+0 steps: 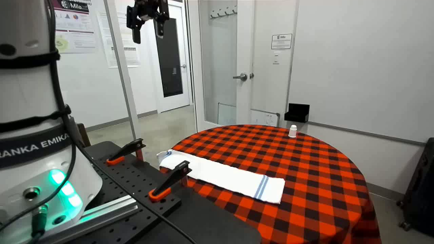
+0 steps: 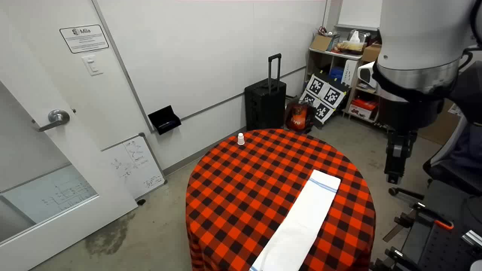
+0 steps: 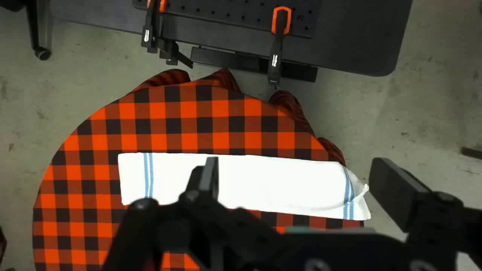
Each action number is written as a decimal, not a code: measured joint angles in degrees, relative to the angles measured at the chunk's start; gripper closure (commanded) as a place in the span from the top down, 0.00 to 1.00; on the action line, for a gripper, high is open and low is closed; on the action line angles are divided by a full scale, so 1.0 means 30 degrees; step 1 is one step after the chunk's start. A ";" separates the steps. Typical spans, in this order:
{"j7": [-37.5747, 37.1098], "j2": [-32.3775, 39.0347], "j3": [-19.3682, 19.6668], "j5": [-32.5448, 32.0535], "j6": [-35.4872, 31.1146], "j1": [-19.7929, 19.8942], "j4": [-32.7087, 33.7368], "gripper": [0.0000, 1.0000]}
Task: Move the tea towel to the right and then fold it
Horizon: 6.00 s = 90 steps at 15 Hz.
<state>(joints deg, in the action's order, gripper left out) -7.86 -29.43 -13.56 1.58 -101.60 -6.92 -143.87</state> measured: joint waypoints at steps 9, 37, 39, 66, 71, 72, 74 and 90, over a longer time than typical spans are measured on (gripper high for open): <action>-0.1865 0.2425 0.0063 -0.1098 -0.2791 0.0764 0.0053 1.00; 0.4518 2.2158 0.6923 0.0280 -1.7737 0.6749 0.6441 1.00; 0.4761 2.3097 0.6406 0.0535 -1.7960 0.7524 0.7316 1.00; 0.6278 3.2054 0.4875 0.0602 -1.3197 1.0481 1.7662 1.00; 0.6279 3.2465 0.4876 0.0602 -1.2919 1.0525 1.8043 0.82; 0.6288 3.2511 0.4871 0.0602 -1.2910 1.0525 1.8067 0.72; 0.6298 3.2614 0.4848 0.0602 -1.2908 1.0524 1.8127 0.61; 0.6457 3.2269 0.4640 0.0602 -1.2402 1.0348 1.8507 0.02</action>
<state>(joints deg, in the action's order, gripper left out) 11.51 67.37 0.36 3.39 -138.80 24.12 -88.35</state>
